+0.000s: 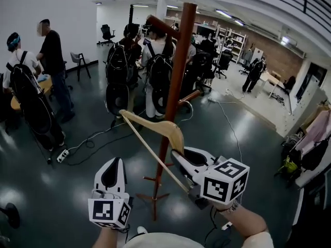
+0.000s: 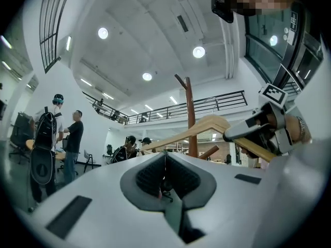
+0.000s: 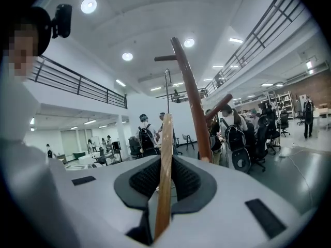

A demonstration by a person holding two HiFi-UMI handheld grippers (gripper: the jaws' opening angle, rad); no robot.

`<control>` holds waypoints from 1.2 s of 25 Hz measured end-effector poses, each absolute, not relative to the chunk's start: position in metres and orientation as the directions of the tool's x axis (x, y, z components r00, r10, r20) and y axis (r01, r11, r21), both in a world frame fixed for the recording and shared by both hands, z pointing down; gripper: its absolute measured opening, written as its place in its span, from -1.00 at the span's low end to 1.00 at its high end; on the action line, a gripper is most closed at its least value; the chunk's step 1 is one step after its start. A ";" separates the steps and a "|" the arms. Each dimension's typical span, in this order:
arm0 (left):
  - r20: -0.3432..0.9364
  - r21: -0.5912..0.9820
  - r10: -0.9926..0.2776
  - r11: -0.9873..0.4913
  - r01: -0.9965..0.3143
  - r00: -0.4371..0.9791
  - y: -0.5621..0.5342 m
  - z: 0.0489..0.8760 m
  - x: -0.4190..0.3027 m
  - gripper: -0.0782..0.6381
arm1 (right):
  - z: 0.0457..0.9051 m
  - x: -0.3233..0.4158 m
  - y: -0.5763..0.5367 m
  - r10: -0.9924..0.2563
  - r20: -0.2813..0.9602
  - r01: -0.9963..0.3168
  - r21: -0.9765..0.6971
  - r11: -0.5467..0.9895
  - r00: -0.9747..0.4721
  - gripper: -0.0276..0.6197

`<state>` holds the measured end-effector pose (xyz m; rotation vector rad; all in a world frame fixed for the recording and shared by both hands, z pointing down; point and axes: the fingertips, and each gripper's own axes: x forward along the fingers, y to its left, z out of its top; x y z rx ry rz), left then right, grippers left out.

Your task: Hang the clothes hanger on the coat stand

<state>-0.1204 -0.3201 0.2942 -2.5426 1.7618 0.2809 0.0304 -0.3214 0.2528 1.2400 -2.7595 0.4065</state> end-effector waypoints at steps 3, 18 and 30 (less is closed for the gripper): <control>-0.193 0.060 -0.903 -0.402 -0.914 0.384 -0.324 0.283 -0.108 -0.75 | 0.214 0.031 -0.327 -0.714 0.212 -0.744 -0.151 0.651 -0.668 -0.70; -0.171 0.042 -0.883 -0.450 -0.892 0.438 -0.341 0.295 -0.104 -0.75 | 0.091 0.044 -0.390 -0.763 0.201 -0.788 -0.110 0.605 -0.614 -0.70; -0.204 0.040 -0.861 -0.483 -0.875 0.466 -0.356 0.300 -0.102 -0.75 | 0.100 0.033 -0.421 -0.757 0.251 -0.794 -0.096 0.601 -0.603 -0.70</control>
